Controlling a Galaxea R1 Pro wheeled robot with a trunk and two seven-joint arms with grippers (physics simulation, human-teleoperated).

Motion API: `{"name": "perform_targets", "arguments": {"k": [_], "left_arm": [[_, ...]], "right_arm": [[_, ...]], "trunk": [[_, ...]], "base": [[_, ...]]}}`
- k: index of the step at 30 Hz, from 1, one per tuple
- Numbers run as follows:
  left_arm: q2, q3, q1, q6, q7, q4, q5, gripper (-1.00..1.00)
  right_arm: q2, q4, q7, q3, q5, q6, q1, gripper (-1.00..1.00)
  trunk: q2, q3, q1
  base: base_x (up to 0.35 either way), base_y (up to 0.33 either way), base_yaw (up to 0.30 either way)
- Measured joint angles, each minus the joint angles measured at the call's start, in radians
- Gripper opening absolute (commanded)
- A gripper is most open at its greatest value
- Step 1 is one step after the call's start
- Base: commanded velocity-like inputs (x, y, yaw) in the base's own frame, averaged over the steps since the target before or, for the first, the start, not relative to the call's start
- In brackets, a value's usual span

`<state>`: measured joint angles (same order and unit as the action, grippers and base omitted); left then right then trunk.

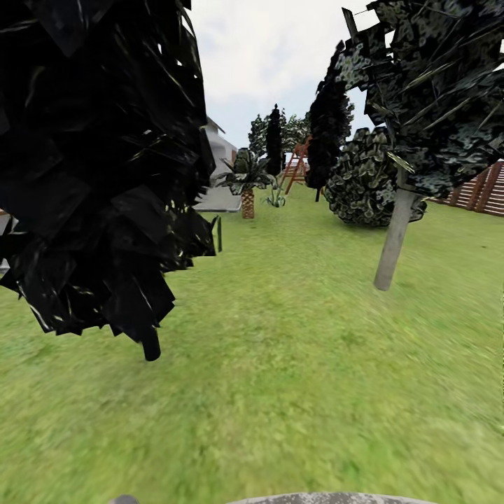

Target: In the garden, pick up the pesticide atomizer on the floor and spray pesticide onto both trees until each tree trunk is fully covered.

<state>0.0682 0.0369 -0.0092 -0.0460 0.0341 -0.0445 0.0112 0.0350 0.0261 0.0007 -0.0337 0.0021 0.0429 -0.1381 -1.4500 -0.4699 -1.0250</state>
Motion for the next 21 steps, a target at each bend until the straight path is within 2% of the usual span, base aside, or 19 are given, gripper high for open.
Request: {"name": "perform_targets", "arguments": {"k": [21], "left_arm": [[0.010, 0.003, 0.000, -0.003, 0.001, -0.001, 0.001, 1.00]], "right_arm": [[0.000, 0.000, -0.001, 0.000, 0.001, 0.000, 0.000, 1.00]], "trunk": [[0.000, 0.000, 0.000]], "base": [[0.079, -0.270, 0.000]]}}
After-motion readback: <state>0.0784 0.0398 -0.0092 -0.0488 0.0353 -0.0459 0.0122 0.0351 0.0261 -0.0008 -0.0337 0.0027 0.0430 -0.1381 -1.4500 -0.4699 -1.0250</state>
